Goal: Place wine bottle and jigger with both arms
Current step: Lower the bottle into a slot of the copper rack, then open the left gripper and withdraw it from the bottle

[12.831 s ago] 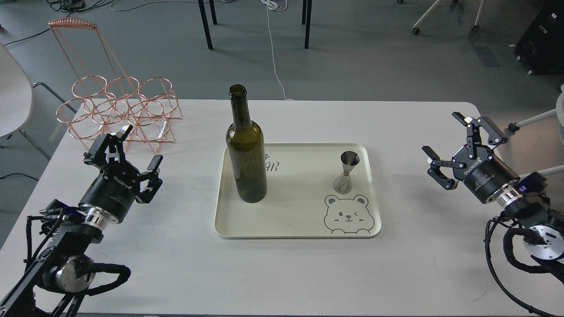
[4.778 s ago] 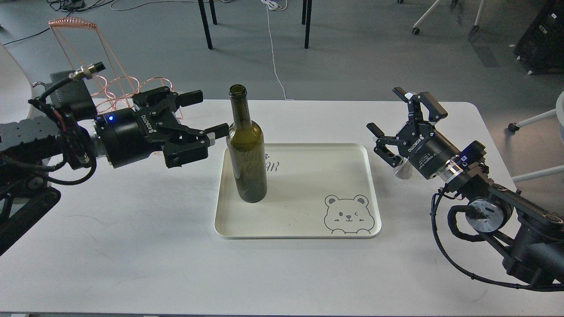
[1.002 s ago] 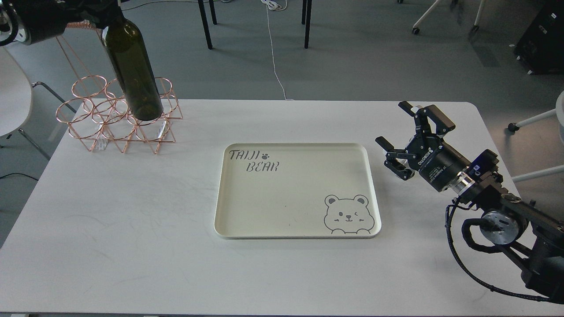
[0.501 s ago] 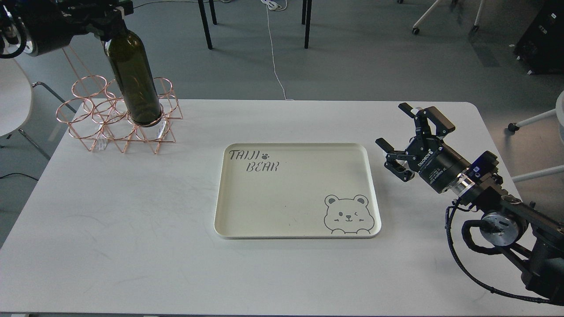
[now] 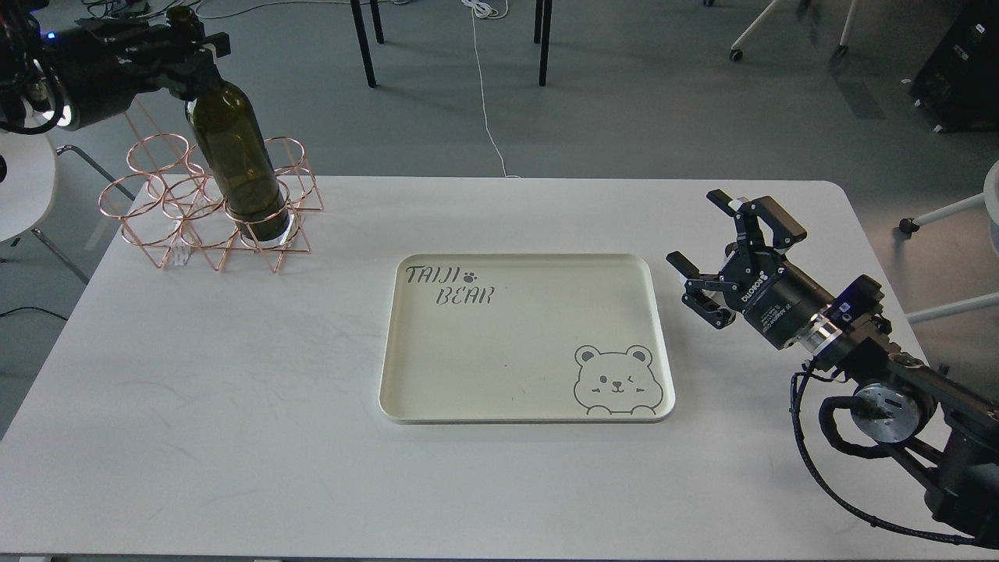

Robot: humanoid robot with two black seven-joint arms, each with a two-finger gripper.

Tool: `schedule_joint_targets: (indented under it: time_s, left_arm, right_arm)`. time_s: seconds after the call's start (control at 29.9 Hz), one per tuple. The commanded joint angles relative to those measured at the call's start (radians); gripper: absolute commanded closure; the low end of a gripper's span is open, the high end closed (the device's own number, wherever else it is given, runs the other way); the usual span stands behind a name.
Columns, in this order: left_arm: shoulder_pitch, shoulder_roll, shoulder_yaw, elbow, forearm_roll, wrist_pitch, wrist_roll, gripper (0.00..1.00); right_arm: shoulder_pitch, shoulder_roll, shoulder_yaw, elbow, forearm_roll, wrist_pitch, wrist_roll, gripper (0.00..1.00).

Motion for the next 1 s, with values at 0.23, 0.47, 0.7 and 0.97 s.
schedule_joint_targets:
  time_s: [0.23, 0.47, 0.7, 0.97]
  left_arm:
    - [0.022, -0.027, -0.001, 0.041, 0.0, -0.001, 0.001, 0.85]
    - [0.025, -0.05, 0.0, 0.064, 0.0, -0.001, 0.001, 0.81]
    - [0.041, -0.061, 0.0, 0.069, 0.0, -0.001, 0.001, 0.76]
    - [0.047, -0.059, -0.001, 0.069, -0.002, -0.001, 0.001, 0.53]
  right_arm:
    - [-0.005, 0.0, 0.0, 0.001, 0.0, 0.0, 0.0, 0.01]
    - [-0.014, 0.0, -0.002, 0.006, -0.002, 0.0, 0.0, 0.01]
    - [-0.015, 0.0, 0.0, 0.008, -0.002, 0.0, 0.0, 0.01]
    - [-0.017, -0.003, 0.0, 0.014, -0.002, 0.0, 0.0, 0.01]
